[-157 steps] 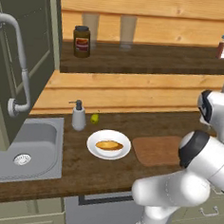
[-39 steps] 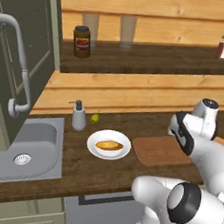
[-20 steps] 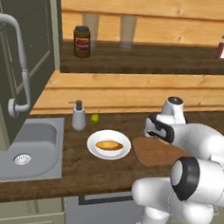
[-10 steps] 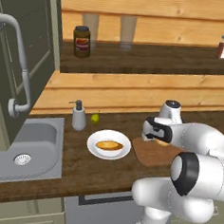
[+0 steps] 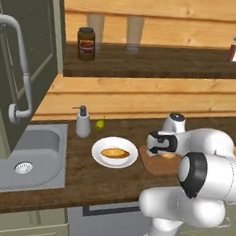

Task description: From the different types of pastries on the counter, select a croissant and place it on the cutting board. Then retrieve a jar of jam from the cabinet and place it alongside the croissant on the cutting board.

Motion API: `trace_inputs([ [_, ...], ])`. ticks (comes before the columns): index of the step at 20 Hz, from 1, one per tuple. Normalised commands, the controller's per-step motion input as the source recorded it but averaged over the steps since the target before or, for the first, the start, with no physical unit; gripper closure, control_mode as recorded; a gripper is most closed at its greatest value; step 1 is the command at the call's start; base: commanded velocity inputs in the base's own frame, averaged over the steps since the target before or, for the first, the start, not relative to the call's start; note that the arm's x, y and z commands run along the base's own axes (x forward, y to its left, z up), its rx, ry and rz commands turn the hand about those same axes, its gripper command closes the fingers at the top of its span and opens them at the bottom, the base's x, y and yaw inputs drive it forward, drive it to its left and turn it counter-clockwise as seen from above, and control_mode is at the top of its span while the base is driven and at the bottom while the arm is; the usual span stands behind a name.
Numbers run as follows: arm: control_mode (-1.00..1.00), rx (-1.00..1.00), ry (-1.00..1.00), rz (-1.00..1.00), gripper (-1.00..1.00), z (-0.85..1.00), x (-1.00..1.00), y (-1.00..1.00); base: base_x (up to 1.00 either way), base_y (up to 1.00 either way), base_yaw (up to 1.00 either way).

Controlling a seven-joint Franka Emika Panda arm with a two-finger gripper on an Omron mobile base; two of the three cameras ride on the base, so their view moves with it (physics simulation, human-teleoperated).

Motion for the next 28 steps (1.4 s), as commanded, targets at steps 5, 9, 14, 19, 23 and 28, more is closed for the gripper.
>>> trace_inputs([
  [5,-1.0,0.0,0.0,0.11,1.0,-0.08,0.0,0.0,0.0,0.0,0.0],
  [9,-1.0,0.0,0.0,0.11,1.0,-0.21,0.03,0.05,0.0,0.0,0.0],
  [14,-1.0,0.0,0.0,0.09,1.0,-0.13,0.09,0.08,0.0,0.0,0.0],
  [19,-1.0,-0.01,0.0,0.09,1.0,-0.18,0.1,0.12,0.0,0.0,0.0],
  [23,-1.0,-0.01,0.0,0.08,1.0,-0.23,0.11,0.16,0.0,0.0,0.0],
  [28,-1.0,-0.01,0.0,0.08,-1.0,-0.17,0.08,0.14,0.0,0.0,0.0],
])
